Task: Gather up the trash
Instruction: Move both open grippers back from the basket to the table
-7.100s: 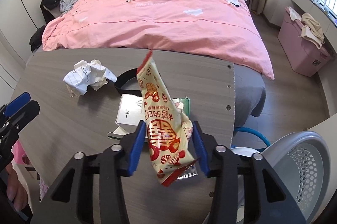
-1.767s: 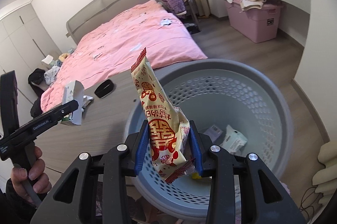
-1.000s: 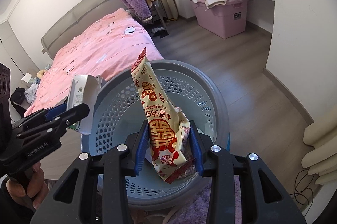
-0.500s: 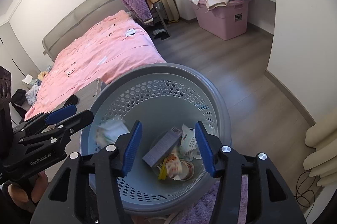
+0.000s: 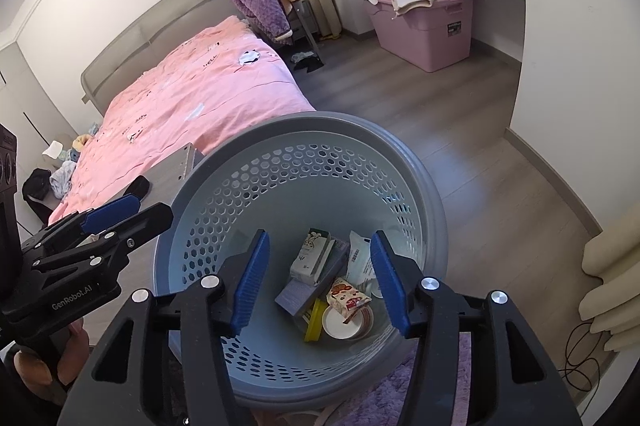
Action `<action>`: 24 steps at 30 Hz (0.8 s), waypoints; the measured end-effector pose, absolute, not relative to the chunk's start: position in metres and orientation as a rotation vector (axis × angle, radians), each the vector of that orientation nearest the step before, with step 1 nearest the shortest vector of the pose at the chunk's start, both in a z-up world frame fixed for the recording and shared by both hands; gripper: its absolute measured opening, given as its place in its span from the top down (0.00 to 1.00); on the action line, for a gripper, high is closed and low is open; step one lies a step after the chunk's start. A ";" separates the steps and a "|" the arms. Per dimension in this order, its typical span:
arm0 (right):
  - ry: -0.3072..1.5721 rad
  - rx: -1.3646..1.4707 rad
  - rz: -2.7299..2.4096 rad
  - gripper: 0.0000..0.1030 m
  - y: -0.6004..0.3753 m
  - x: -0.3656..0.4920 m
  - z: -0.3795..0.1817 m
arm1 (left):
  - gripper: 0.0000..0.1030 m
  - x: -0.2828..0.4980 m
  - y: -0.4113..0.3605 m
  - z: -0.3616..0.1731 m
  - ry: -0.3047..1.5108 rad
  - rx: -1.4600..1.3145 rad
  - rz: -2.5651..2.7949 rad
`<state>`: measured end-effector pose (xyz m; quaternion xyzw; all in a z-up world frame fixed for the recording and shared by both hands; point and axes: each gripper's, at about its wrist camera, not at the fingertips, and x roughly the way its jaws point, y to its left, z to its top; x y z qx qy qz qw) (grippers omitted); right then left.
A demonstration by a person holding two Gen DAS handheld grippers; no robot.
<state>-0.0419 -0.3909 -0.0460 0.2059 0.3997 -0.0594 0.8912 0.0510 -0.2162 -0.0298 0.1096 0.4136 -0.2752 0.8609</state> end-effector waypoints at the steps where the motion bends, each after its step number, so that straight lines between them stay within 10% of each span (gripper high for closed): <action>1: 0.829 0.427 -0.124 0.46 -0.391 -0.042 -0.046 | 0.39 0.051 -0.216 -0.030 0.867 0.230 -0.576; 24: 0.843 0.371 -0.048 0.33 -0.342 -0.021 -0.040 | 0.30 0.064 -0.144 -0.031 0.871 0.145 -0.421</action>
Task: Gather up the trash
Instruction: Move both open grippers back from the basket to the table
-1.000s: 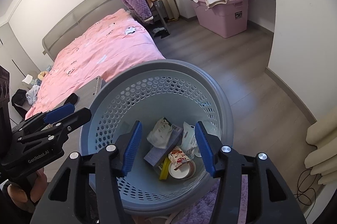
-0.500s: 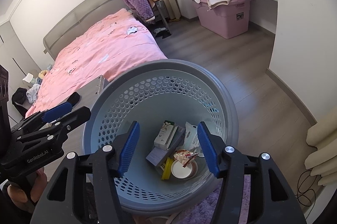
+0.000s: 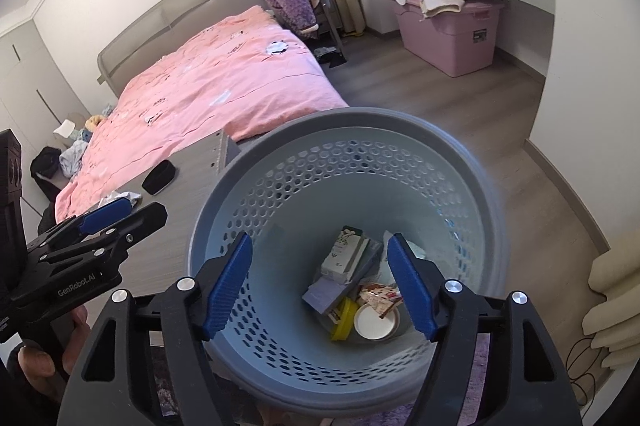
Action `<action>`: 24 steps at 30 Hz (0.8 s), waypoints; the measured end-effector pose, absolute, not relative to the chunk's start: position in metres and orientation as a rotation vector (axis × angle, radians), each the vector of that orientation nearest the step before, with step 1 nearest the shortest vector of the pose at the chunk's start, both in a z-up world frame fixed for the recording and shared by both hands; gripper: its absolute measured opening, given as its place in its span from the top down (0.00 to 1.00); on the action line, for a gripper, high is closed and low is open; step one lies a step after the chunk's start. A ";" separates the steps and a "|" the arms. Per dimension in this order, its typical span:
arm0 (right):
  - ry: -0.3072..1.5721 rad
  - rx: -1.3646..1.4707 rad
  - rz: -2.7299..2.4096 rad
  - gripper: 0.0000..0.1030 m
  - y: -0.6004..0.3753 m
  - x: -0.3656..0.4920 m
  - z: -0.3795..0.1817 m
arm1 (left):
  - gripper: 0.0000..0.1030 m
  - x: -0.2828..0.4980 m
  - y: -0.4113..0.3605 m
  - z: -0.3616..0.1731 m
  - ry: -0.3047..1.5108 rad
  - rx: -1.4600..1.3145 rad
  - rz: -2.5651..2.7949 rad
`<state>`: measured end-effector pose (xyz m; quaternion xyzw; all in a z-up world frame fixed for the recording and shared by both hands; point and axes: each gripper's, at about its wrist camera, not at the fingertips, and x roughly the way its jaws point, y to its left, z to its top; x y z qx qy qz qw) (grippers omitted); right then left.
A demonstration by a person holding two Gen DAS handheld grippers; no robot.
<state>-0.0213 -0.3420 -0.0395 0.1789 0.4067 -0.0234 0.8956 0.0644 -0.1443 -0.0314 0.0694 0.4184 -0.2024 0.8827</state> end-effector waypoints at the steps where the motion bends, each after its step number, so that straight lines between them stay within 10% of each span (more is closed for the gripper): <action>1: 0.847 0.362 -0.038 0.33 -0.336 -0.018 -0.039 | 0.30 0.066 -0.136 -0.032 0.869 0.138 -0.401; 24: 0.899 0.079 0.266 0.26 -0.161 0.107 -0.025 | 0.29 0.103 0.070 -0.042 0.845 -0.035 0.048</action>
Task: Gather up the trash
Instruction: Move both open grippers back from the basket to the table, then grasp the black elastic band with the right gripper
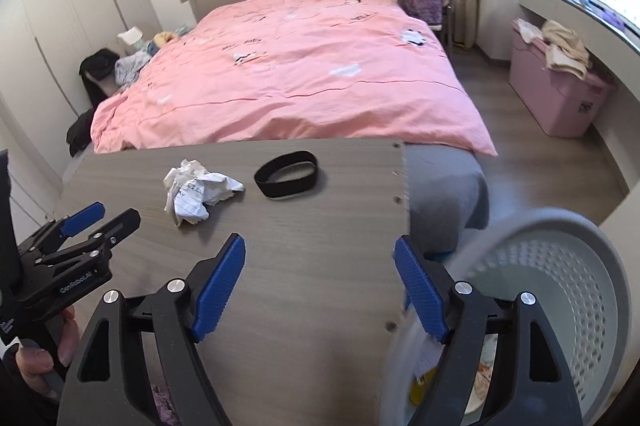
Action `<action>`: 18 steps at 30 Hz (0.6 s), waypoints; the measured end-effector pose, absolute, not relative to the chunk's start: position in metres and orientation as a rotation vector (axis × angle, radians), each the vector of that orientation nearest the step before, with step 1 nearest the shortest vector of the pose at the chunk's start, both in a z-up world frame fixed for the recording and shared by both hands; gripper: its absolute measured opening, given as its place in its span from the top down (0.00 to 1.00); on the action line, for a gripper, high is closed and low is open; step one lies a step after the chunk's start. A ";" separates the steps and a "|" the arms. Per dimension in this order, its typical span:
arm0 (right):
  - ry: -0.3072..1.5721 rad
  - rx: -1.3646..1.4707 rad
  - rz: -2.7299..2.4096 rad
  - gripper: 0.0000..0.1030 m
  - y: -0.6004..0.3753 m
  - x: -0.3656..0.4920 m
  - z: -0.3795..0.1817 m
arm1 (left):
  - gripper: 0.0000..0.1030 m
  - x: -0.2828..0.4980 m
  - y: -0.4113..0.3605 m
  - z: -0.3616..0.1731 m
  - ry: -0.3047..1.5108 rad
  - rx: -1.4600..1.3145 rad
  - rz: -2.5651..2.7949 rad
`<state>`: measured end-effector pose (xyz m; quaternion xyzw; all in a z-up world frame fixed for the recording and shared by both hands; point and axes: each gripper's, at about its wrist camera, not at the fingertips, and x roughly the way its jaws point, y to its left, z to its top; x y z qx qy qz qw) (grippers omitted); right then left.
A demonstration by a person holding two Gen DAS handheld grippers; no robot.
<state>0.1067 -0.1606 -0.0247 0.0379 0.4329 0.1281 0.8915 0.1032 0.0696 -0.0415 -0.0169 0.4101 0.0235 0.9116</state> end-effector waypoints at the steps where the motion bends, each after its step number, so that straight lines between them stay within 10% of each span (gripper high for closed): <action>1: 0.905 0.068 0.273 0.26 -0.154 0.112 -0.027 | 0.29 0.104 0.076 -0.042 0.847 -0.043 0.059; 18: 1.001 -0.071 0.267 0.11 -0.099 0.186 -0.067 | 0.29 0.117 0.117 -0.053 0.877 -0.102 0.111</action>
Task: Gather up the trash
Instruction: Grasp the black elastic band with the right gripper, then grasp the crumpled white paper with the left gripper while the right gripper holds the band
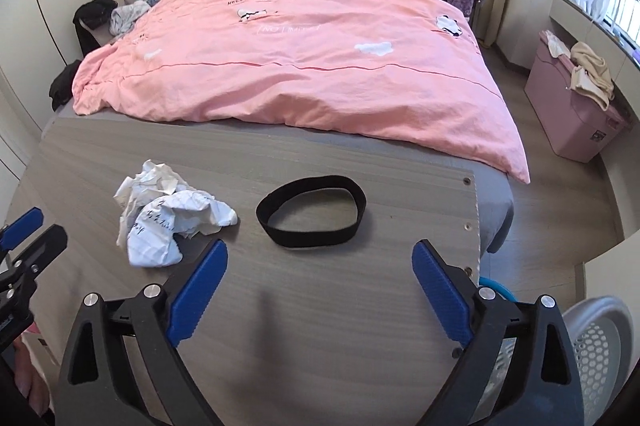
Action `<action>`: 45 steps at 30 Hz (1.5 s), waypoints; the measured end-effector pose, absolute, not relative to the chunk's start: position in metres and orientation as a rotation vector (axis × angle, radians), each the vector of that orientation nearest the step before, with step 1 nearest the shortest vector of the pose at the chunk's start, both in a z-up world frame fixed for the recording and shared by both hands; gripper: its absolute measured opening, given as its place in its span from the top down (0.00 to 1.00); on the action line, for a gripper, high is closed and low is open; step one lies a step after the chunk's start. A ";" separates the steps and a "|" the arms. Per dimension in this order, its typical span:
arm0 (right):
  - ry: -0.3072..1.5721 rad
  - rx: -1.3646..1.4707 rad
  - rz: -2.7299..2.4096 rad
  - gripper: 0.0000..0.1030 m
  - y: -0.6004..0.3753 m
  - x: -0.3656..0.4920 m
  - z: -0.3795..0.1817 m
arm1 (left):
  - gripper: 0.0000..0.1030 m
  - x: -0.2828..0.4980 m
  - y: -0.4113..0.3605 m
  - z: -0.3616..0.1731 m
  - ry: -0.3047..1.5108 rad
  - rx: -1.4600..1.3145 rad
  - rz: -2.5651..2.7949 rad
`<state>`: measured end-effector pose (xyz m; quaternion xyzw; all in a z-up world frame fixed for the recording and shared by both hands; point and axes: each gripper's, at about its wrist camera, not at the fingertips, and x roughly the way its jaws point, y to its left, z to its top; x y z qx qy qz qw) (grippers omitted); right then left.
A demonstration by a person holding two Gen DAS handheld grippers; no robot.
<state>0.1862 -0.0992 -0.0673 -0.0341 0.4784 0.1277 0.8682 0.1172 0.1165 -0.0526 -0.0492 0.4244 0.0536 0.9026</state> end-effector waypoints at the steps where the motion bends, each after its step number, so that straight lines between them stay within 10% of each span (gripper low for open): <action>1: 1.003 -0.080 0.261 0.11 -0.097 0.189 -0.069 | 0.29 0.117 0.118 -0.053 0.880 -0.103 0.113; 13: 1.016 -0.171 0.230 0.13 -0.080 0.210 -0.085 | 0.29 0.119 0.127 -0.059 0.889 -0.120 0.128; 28: 1.022 -0.123 0.282 0.52 -0.083 0.204 -0.084 | 0.29 0.120 0.114 -0.059 0.894 -0.114 0.089; 45: 0.955 0.006 0.237 0.52 -0.125 0.145 -0.046 | 0.27 0.141 0.077 -0.049 0.925 -0.085 -0.050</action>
